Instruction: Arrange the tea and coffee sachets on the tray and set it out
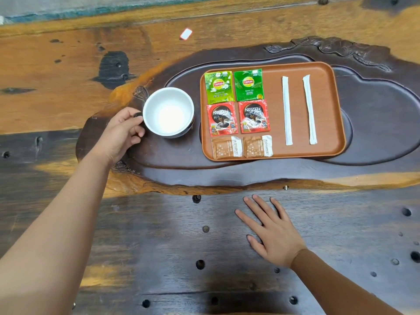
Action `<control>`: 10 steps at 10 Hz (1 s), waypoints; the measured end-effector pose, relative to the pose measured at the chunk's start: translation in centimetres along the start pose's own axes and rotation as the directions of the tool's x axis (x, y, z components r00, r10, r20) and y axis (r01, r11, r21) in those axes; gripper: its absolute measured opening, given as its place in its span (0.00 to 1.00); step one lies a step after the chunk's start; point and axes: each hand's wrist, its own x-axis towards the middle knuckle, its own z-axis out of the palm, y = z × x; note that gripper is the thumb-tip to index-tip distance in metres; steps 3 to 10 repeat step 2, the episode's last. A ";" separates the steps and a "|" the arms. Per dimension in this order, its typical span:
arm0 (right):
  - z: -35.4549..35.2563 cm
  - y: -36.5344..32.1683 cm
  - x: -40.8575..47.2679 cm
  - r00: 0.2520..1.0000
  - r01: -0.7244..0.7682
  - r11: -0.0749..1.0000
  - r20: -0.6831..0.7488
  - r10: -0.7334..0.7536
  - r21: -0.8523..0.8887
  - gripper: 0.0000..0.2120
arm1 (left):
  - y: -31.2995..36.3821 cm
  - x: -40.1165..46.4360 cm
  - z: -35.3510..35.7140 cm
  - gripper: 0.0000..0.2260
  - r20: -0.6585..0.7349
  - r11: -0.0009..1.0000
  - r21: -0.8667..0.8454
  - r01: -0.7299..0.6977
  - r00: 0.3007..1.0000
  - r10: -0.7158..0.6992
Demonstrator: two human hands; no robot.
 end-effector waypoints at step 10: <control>-0.2 -0.1 0.0 1.000 0.007 1.000 -0.028 -0.006 0.014 0.27 | -0.5 -2.8 0.2 0.05 -0.358 0.991 -0.098 -0.086 0.933 0.045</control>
